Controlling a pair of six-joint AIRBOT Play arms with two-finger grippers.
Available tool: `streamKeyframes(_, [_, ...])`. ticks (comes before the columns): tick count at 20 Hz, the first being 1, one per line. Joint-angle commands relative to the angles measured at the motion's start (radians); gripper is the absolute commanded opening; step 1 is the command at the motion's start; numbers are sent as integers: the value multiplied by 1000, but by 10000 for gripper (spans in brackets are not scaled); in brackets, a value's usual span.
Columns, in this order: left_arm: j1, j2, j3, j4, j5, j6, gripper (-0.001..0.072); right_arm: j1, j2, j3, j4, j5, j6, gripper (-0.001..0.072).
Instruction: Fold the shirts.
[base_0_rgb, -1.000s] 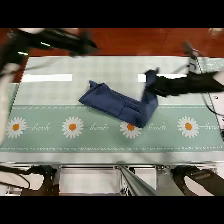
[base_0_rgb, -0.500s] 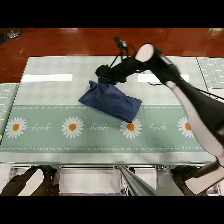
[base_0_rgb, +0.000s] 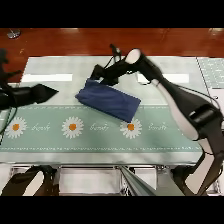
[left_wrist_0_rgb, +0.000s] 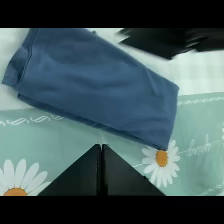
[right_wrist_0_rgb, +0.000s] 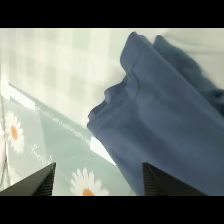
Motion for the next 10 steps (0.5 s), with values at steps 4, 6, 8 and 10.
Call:
streamKeyframes(4, [-24, -6, -101, 57, 109, 3, 19, -267, 470, -230, -540, 303, -12, 615])
streamKeyframes(6, [-24, -16, -101, 57, 108, 3, 20, -292, 718, -629, -623, 53, 128, 615])
streamKeyframes(8, [-26, -28, -101, 56, 108, 3, 20, -294, 920, -1063, -485, -272, 332, 615])
streamKeyframes(10, [-26, -41, -101, -10, 106, -4, 20, -253, 1019, -1372, -66, -609, 219, 615])
